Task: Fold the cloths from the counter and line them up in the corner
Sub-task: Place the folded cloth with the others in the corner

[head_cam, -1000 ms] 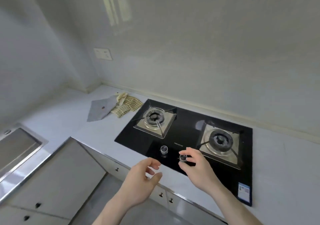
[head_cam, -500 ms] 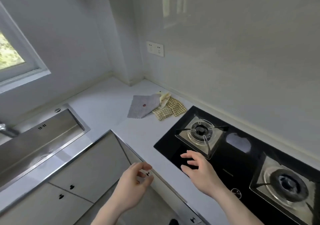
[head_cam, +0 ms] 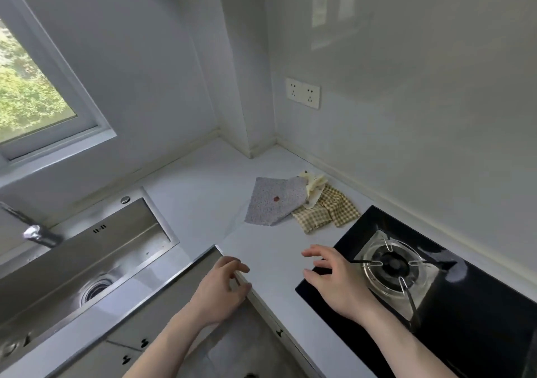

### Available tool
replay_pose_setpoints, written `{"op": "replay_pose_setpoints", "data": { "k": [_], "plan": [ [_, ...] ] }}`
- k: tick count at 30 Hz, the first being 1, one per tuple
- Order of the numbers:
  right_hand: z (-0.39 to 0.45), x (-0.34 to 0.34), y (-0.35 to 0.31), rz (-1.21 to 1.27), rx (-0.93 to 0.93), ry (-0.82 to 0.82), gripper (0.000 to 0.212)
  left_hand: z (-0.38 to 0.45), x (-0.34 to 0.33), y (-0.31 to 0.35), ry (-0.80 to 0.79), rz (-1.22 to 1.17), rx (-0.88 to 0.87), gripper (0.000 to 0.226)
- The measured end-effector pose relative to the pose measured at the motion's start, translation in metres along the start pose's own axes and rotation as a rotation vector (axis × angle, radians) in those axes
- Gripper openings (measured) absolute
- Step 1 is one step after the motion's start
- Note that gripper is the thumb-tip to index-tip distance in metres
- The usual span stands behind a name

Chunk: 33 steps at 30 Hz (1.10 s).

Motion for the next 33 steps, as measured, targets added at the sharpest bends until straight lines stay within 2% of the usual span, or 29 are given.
{"op": "replay_pose_setpoints", "data": {
  "k": [7,12,15,18,22,24,27,28,29,31,33],
  "plan": [
    [0.036,0.004,0.009,-0.064,-0.086,0.141,0.027,0.147,-0.055,-0.040,-0.250,0.321,-0.102,0.061],
    [0.059,-0.019,0.006,-0.105,-0.172,0.257,0.026,0.232,-0.105,-0.080,-0.443,0.541,-0.225,0.073],
    [0.068,-0.040,0.001,-0.105,-0.218,0.289,0.026,0.264,-0.128,-0.103,-0.520,0.590,-0.270,0.073],
    [0.069,-0.058,-0.004,-0.098,-0.263,0.333,0.026,0.268,-0.129,-0.102,-0.553,0.594,-0.319,0.083],
    [0.060,-0.077,-0.009,-0.089,-0.316,0.392,0.027,0.282,-0.114,-0.091,-0.471,0.479,-0.395,0.080],
    [0.055,-0.084,-0.011,-0.081,-0.337,0.414,0.027,0.289,-0.089,-0.070,-0.343,0.284,-0.421,0.064],
    [0.049,-0.090,-0.018,-0.069,-0.358,0.451,0.027,0.291,-0.023,-0.029,-0.053,-0.059,-0.453,0.018],
    [0.048,-0.092,-0.022,-0.067,-0.364,0.455,0.028,0.289,0.001,-0.018,0.015,-0.173,-0.446,0.013],
    [0.048,-0.095,-0.027,-0.067,-0.371,0.451,0.028,0.286,0.022,-0.008,0.048,-0.259,-0.446,0.018],
    [0.052,-0.103,-0.037,-0.067,-0.372,0.442,0.031,0.279,0.055,0.010,0.026,-0.391,-0.445,0.022],
    [0.060,-0.112,-0.046,-0.058,-0.340,0.441,0.037,0.269,0.080,0.027,-0.077,-0.479,-0.435,0.018]
  ]
}}
Point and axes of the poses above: each hand's wrist, its own z-axis towards the middle knuckle, its own x-axis out of the back of the hand, y = z × x, the point moved 8 cm from there along z, towards the middle knuckle, and after that the axes turned 14 degrees about y, right-handed, at the moved point
